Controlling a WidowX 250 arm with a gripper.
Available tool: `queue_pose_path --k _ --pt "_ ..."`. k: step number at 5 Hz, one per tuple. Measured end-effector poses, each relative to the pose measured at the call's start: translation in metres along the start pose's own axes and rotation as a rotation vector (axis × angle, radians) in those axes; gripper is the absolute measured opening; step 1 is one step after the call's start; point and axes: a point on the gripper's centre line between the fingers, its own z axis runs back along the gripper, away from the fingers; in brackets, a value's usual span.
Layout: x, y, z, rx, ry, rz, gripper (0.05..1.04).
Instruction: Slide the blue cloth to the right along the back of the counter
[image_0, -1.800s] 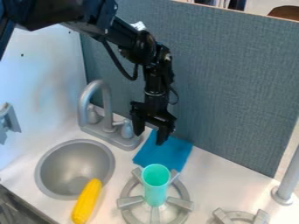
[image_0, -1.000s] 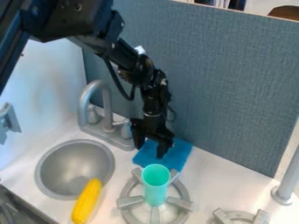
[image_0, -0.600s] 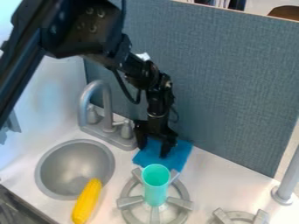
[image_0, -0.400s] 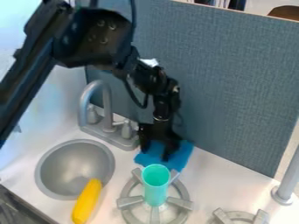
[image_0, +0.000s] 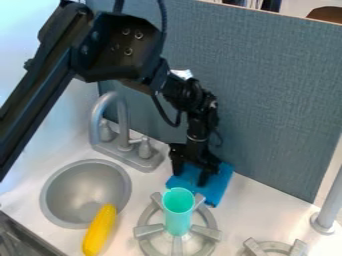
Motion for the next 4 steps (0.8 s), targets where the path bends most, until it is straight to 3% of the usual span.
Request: queue_pose_path --k 1,2,4 --pt "0.001 -0.030 0.008 -0.060 0.004 -0.049 0.999" --pt "-0.011 -0.072 0.008 -0.087 0.010 -0.148 0.999" --pt "-0.023 -0.112 0.017 -0.089 0.030 -0.245 0.999"
